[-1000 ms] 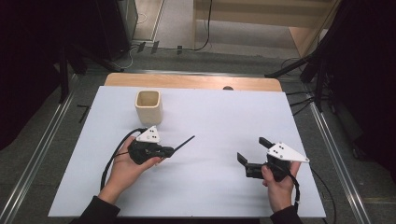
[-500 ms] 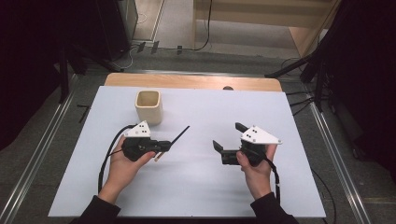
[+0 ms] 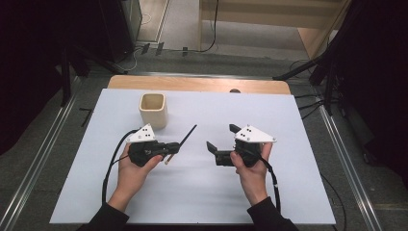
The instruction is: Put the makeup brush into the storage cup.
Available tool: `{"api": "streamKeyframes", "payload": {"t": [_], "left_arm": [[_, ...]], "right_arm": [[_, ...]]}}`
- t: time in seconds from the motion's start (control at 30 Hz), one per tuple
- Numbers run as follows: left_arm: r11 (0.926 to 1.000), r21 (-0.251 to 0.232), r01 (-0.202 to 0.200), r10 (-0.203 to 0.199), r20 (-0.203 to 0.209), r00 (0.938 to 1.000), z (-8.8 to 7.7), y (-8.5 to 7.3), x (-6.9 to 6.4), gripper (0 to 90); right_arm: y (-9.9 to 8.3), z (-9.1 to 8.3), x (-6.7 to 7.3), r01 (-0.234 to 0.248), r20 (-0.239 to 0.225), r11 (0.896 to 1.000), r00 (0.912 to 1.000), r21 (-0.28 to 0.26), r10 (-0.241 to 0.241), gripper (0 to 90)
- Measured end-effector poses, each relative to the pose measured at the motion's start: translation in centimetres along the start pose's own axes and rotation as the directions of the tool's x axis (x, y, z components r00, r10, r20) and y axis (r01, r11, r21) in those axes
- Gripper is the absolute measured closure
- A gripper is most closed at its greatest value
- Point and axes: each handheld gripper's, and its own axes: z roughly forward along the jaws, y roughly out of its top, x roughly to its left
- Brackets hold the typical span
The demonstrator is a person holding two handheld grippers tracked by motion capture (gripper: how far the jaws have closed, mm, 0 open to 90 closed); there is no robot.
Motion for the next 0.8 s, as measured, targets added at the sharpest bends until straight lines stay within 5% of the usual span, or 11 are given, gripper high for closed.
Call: {"api": "streamKeyframes", "payload": {"t": [0.3,0.53,0.57,0.8], "left_arm": [[0.9980,-0.061,0.018,-0.018,0.001,0.9998,0.4,-0.3,-0.7,84.4],[0.9971,-0.074,0.016,-0.014,0.022,0.9997,1.4,-0.6,-1.7,84.4],[0.9970,-0.076,0.014,-0.013,0.025,0.9996,1.6,-0.6,-1.8,84.4],[0.9944,-0.105,0.011,-0.007,0.040,0.9992,2.1,-0.5,-2.7,84.4]], "right_arm": [[-0.9,0.7,0.9,-0.101,-0.065,0.995,0.9927,0.010,0.101,14.2],[-1.0,1.3,2.2,-0.099,-0.042,0.995,0.9942,0.008,0.099,14.2],[-1.1,1.4,2.6,-0.123,0.003,0.992,0.9924,-0.019,0.123,17.8],[-1.2,1.6,3.2,-0.209,0.006,0.977,0.9778,-0.047,0.209,23.9]]}}
